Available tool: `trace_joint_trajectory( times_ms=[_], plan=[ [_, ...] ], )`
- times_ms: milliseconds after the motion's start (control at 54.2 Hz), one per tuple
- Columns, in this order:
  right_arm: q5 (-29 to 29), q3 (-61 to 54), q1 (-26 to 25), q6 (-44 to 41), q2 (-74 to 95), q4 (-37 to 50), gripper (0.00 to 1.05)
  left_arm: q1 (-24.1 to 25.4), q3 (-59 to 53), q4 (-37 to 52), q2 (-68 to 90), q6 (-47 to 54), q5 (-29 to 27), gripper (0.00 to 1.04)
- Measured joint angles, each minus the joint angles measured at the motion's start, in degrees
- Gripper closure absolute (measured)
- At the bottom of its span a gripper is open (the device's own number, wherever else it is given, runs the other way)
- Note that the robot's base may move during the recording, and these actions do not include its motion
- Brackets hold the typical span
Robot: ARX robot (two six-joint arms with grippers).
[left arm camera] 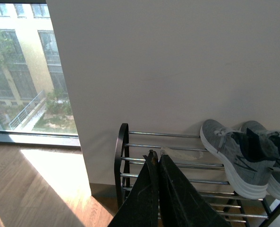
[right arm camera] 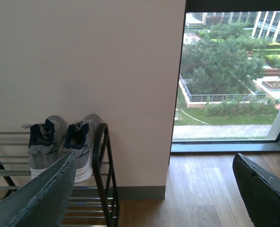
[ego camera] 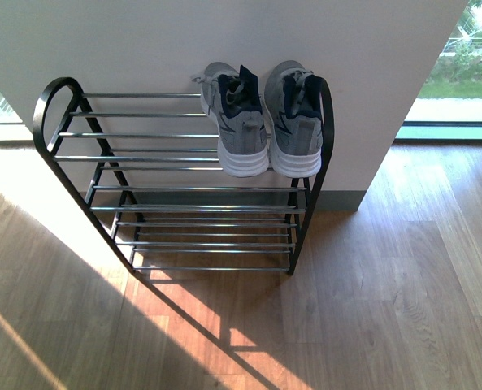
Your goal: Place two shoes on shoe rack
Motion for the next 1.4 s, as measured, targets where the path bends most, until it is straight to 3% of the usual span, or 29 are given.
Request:
trace_joint_trajectory(
  times_ms=[1180,1273,1402],
  plan=[
    [0.00,0.00,0.00,-0.02,0.00,0.00,0.09,0.00,-3.52,-24.35,-29.07,0.04,0.17,1.04],
    [0.00,0.00,0.00,0.00,0.00,0.00,0.09,0.00,-3.50,-32.39,-35.01,0.04,0.17,1.04],
    [0.02,0.00,0.00,-0.02,0.00,0.00,0.09,0.00,-3.50,-34.10,-38.01,0.04,0.15,1.04]
  ],
)
